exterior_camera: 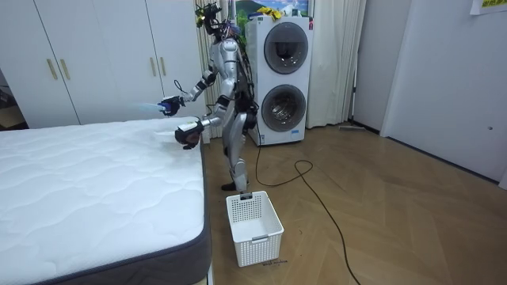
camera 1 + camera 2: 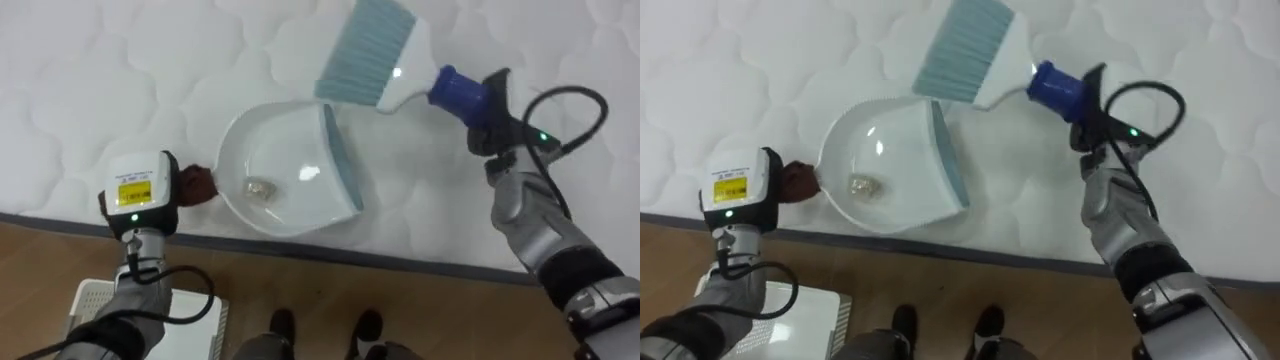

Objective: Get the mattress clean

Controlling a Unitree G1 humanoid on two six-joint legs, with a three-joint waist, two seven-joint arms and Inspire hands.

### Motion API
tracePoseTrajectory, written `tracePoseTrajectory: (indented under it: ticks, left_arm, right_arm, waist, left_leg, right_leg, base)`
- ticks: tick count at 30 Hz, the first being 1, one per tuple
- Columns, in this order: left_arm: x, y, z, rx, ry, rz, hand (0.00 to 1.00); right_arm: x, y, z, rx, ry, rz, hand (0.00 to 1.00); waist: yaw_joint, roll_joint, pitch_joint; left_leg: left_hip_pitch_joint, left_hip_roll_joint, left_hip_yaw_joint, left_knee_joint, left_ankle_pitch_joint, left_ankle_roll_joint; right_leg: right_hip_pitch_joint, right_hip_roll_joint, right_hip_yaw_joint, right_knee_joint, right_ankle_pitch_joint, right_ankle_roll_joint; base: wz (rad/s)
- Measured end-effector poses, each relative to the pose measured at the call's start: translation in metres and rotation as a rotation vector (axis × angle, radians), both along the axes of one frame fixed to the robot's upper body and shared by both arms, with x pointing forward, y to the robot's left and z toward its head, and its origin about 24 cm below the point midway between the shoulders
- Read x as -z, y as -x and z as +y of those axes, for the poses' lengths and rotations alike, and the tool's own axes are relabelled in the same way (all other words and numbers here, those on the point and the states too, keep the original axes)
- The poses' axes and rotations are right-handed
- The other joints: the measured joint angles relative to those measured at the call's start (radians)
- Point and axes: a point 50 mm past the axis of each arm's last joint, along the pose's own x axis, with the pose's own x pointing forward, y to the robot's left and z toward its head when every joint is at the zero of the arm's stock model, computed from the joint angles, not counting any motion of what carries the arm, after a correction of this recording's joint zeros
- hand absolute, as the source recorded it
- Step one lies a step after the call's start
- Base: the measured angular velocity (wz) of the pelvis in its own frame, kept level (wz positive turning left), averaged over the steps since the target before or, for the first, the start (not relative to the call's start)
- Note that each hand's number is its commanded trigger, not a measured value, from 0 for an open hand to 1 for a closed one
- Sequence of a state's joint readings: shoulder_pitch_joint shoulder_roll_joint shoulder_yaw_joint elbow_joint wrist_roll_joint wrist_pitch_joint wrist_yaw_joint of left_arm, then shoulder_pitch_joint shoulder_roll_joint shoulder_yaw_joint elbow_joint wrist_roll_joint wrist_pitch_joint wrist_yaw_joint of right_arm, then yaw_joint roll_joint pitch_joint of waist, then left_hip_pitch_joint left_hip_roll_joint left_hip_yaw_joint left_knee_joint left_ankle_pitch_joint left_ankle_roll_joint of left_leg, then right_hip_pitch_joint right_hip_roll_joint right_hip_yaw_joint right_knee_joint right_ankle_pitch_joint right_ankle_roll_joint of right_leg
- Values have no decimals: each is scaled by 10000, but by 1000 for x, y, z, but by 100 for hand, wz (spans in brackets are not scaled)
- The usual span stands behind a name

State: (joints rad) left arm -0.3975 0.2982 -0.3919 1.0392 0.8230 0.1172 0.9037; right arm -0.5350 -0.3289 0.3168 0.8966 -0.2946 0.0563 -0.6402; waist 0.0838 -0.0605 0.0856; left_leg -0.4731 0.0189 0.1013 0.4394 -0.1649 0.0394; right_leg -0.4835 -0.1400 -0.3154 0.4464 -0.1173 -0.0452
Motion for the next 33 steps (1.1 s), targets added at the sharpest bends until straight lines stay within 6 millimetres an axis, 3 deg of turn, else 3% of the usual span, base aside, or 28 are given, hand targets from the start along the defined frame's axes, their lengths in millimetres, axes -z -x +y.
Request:
tracePoseTrajectory:
  ticks: [2,5,8,9,13,14,20,22,25,27,33]
  left_arm:
    - [0,2,-3,32,255,-178,100]
    - [5,12,-3,-151,626,-286,100]
    - [12,25,-5,-200,893,-138,100]
    - [14,27,-6,-203,925,-100,100]
    - [28,50,-5,-420,1165,490,100]
    - [29,54,-2,-577,1275,518,100]
    - [16,58,13,-1378,1709,-144,100]
    - [15,60,15,-1466,1797,-164,100]
    - [16,62,13,-1403,1929,44,100]
    - [18,63,11,-1355,2019,264,100]
    - [21,64,11,-1306,2166,825,100]
  right_arm:
    - [10,12,-11,690,-502,84,0]
    - [17,21,-20,1178,-800,200,0]
    - [25,30,-22,1394,-1165,283,0]
    - [26,32,-22,1399,-1211,308,0]
    - [39,53,-22,1555,-2099,429,0]
    - [38,55,-22,1668,-2437,223,0]
    - [22,62,-25,1607,-2997,-811,0]
    - [26,69,-29,1739,-3080,-789,0]
    - [36,81,-35,2196,-3470,-486,0]
    - [43,89,-35,2404,-3785,-251,0]
    - [52,96,-35,2712,-4674,-6,0]
  waist:
    - [-16,58,-14]
    - [-91,122,-77]
    - [-99,150,-355]
    - [-130,157,-400]
    - [-243,147,-733]
    - [-276,116,-770]
    - [-339,45,-831]
    - [-413,20,-845]
    - [-644,-29,-866]
    - [-733,-41,-857]
    - [-818,19,-827]
  left_leg:
    - [287,-73,-28,-119,-7,2]
    - [706,-142,-23,-358,-2,3]
    - [1159,-148,-32,-537,3,0]
    - [1282,-148,-50,-595,3,-1]
    - [2349,-161,-223,-1151,2,-10]
    - [2594,-167,-225,-1297,2,-16]
    - [3344,-123,-329,-1671,8,-86]
    - [3547,-122,-490,-1671,-21,-129]
    - [3449,-69,-319,-1454,-57,-121]
    - [3376,34,6,-1278,-107,-85]
    - [3240,103,-31,-1128,-150,-131]
  right_leg:
    - [204,-31,64,22,-81,50]
    - [514,-71,79,-23,-135,96]
    - [972,-34,45,-224,-189,161]
    - [1106,1,41,-291,-204,179]
    - [2282,73,-152,-863,-271,290]
    - [2492,82,-145,-903,-306,321]
    - [3405,253,-221,-1413,-322,349]
    - [3783,321,-340,-1585,-342,381]
    - [4105,349,-467,-1682,-457,413]
    - [4258,334,-757,-1680,-546,407]
    - [4533,288,-1494,-1724,-787,408]
  base:
    - [0]
    - [0]
    - [2]
    - [15]
    - [13]
    - [5]
    - [4]
    - [33]
    - [54]
    - [52]
    - [39]
